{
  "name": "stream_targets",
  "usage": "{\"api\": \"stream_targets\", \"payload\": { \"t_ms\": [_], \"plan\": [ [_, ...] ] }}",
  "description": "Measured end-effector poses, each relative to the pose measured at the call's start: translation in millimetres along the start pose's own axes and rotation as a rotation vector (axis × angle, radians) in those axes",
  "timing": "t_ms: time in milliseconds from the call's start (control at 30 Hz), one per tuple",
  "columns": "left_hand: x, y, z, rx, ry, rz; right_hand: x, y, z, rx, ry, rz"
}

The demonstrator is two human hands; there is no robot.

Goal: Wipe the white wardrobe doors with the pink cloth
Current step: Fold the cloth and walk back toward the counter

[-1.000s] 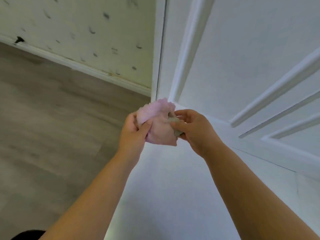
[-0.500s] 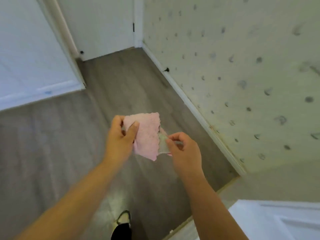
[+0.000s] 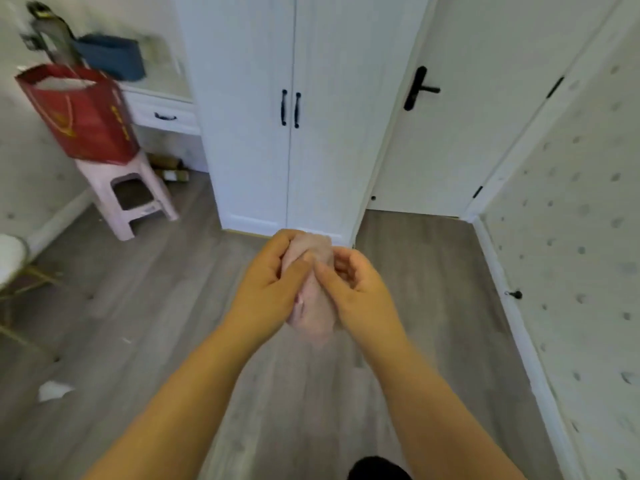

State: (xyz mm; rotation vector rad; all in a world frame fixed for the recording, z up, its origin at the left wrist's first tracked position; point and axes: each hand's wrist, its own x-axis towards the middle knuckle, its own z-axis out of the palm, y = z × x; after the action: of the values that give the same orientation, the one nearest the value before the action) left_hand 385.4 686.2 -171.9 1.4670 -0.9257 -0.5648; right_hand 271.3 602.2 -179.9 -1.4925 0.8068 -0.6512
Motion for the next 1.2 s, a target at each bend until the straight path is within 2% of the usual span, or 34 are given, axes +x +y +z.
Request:
{"api": "stream_targets", "payload": {
  "t_ms": [100, 200, 333, 433, 533, 633, 700, 767, 833, 933, 1067, 1133, 1200],
  "plan": [
    [20, -3, -33, 0.123, 0.051, -0.028, 37, -10, 23, 0.003, 0.014, -0.012],
    [54, -10, -68, 0.302, 0.133, -0.106, 87, -24, 46, -0.094, 0.016, -0.098],
    [113, -26, -111, 0.423, 0.199, -0.173, 170, -44, 80, -0.148, -0.036, -0.194],
    [169, -38, -139, 0.487, 0.296, -0.114, 241, -56, 108, -0.162, -0.120, -0.221],
    [223, -38, -162, 0.349, 0.354, -0.119, 305, -66, 141, -0.168, -0.246, -0.219],
    [271, -42, -199, 0.187, 0.399, -0.157, 364, -78, 185, -0.112, -0.290, -0.216],
    [299, -54, -237, 0.170, 0.395, -0.229, 405, -88, 220, -0.072, -0.281, -0.181],
    [318, -71, -281, 0.273, 0.334, -0.383, 440, -97, 258, -0.001, -0.297, -0.137],
    [327, -82, -304, 0.324, 0.186, -0.465, 454, -102, 274, 0.011, -0.319, -0.117],
    [367, -110, -367, 0.284, 0.082, -0.449, 501, -104, 337, -0.092, -0.339, -0.179],
    [430, -127, -446, 0.241, 0.027, -0.349, 560, -120, 412, -0.160, -0.252, -0.228],
    [457, -128, -479, 0.158, 0.050, -0.298, 589, -129, 435, -0.194, -0.211, -0.239],
    [494, -131, -519, 0.173, 0.162, -0.251, 625, -138, 456, -0.235, -0.149, -0.273]
  ]
}}
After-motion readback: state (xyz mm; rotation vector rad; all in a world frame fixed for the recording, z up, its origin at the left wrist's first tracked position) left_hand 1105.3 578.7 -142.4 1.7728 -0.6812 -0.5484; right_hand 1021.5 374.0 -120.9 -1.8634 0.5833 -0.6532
